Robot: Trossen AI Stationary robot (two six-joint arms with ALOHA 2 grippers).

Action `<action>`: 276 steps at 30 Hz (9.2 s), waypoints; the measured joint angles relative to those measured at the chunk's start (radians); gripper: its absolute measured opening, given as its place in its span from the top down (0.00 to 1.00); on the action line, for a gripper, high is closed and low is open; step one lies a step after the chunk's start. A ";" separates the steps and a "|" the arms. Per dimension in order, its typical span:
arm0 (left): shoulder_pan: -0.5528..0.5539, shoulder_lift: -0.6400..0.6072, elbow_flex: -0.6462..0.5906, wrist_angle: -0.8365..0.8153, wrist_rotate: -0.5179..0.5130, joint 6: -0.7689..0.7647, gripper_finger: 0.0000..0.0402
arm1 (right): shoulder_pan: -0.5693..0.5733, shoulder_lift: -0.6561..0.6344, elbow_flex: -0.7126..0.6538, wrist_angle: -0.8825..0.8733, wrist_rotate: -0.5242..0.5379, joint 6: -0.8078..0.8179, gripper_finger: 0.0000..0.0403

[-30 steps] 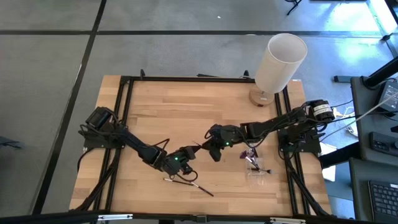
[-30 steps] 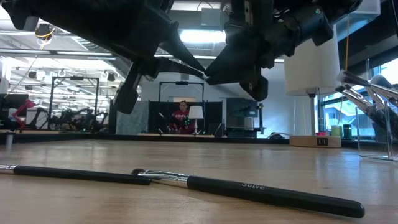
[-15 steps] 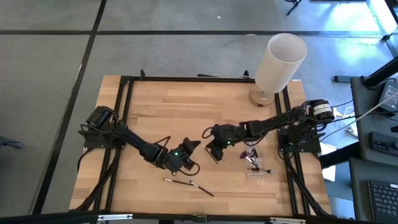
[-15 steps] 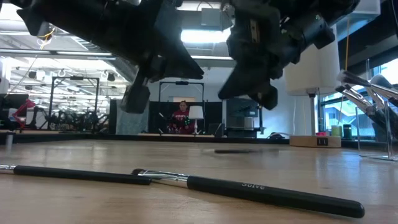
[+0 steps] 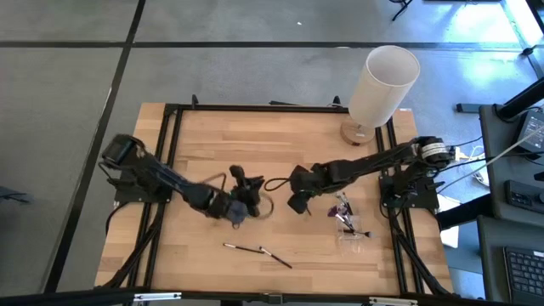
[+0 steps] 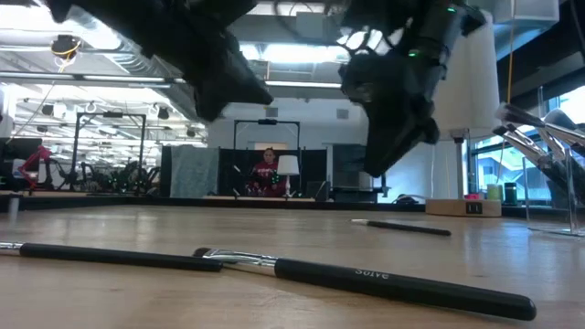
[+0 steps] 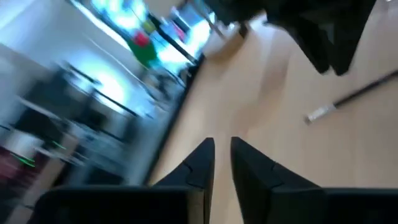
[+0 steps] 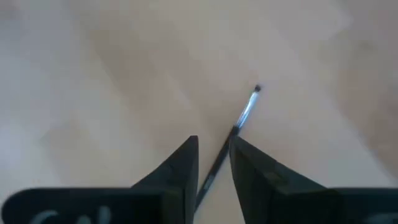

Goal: Put items in baskets/containers
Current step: Put the paintbrush into the right section of the transparent organizer, then put the foundation brush into the right section of the transparent organizer

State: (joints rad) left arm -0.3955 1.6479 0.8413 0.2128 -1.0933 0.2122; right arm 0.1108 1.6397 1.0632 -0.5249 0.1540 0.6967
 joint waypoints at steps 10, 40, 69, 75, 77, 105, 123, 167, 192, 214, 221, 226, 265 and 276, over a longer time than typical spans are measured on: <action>0.179 -0.270 -0.185 -0.257 0.457 -0.447 0.76 | -0.064 0.214 0.173 -0.287 -0.016 0.014 0.77; 0.155 -0.318 -0.447 0.002 0.423 -0.522 0.67 | -0.126 0.250 0.148 -0.358 -0.119 -0.014 0.97; 0.140 -0.318 -0.447 -0.053 0.405 -0.595 0.68 | 0.706 -0.461 0.028 -0.375 0.474 0.318 0.95; 0.140 -0.318 -0.447 -0.052 0.397 -0.596 0.68 | 0.815 -0.441 -0.146 -0.166 0.519 0.415 0.95; 0.140 -0.318 -0.447 -0.052 0.393 -0.597 0.68 | 0.834 -0.439 -0.193 -0.130 0.519 0.439 0.95; 0.142 -0.318 -0.449 0.073 0.645 -0.445 0.68 | 0.790 -0.440 -0.181 -0.125 0.474 0.502 0.77; 0.142 -0.318 -0.449 0.084 0.621 -0.426 0.68 | 0.360 0.115 0.227 0.107 -0.024 0.137 0.77; -0.022 -0.316 -0.467 -0.060 0.448 -0.610 0.68 | 0.311 0.883 1.079 -0.635 -0.214 0.110 0.97; -0.022 -0.316 -0.467 -0.060 0.469 -0.619 0.68 | 0.346 0.627 1.068 -0.945 0.220 0.180 0.95; -0.022 -0.316 -0.467 -0.051 0.475 -0.628 0.68 | 0.503 0.346 0.932 -0.917 0.350 0.332 0.95; -0.001 -0.316 -0.467 -0.051 0.441 -0.621 0.68 | 0.265 0.348 0.695 -0.751 0.123 0.056 0.76; 0.017 -0.316 -0.467 -0.052 0.458 -0.598 0.68 | 0.109 0.348 0.521 -0.563 -0.100 -0.140 0.64; 0.018 -0.316 -0.467 -0.082 0.485 -0.637 0.68 | -0.008 0.343 0.234 -0.308 -0.200 -0.326 0.93; 0.018 -0.316 -0.467 -0.082 0.487 -0.637 0.68 | 0.067 0.174 0.232 -0.295 -0.139 -0.236 0.94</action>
State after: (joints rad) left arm -0.3779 1.3315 0.3748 0.1303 -0.6064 -0.4248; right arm 0.1776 1.8136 1.2953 -0.8199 0.0155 0.4607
